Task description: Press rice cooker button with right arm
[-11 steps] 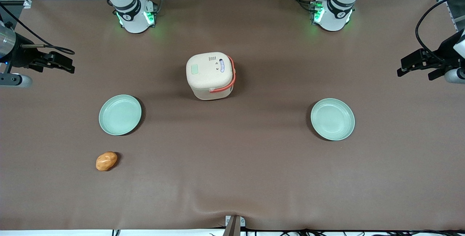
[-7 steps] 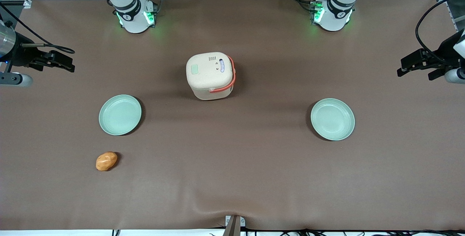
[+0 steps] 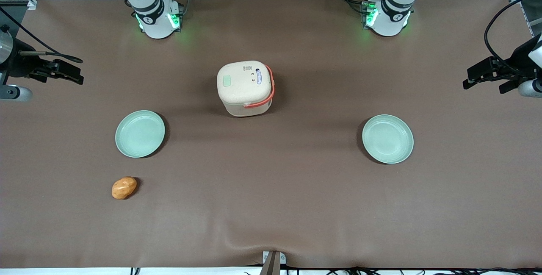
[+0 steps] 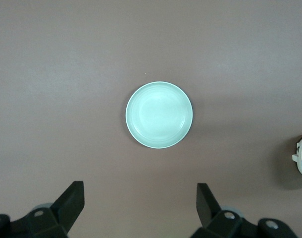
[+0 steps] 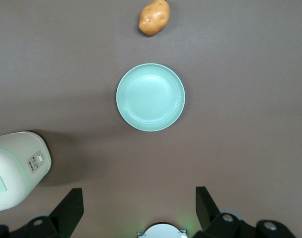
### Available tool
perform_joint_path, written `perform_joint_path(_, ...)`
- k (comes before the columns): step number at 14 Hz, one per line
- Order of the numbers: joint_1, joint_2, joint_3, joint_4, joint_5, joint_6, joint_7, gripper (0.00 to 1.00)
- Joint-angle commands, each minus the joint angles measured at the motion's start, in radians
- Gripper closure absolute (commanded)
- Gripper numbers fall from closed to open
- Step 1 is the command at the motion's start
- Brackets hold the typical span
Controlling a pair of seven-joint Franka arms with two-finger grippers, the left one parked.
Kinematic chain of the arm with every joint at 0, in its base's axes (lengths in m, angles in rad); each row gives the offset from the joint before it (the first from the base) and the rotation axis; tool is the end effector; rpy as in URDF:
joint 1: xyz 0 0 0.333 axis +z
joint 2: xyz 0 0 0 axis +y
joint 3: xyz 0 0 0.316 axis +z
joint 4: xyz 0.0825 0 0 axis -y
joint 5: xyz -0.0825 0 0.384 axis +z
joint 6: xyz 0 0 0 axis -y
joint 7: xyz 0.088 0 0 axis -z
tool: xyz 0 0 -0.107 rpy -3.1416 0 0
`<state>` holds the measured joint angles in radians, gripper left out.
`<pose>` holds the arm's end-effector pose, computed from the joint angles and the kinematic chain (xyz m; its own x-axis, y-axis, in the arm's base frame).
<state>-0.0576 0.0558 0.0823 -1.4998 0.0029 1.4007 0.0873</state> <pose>0.5529 0.0127 0.6130 0.9861 -0.0618 -0.1542 -0.0616 -0.9981 0.0060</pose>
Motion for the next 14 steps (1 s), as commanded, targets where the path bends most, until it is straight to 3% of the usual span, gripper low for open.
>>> perform_joint_path(1,0.083,-0.013,-0.004,0.003,0.014,-0.011,-0.003,0.00)
perform_joint_path(8,0.329,0.001,0.005,-0.065,0.039,0.084,0.106,0.02)
perform_joint_path(11,0.430,0.019,0.005,-0.095,0.039,0.112,0.192,0.39)
perform_joint_path(14,0.498,0.061,0.005,-0.111,0.037,0.153,0.209,0.63)
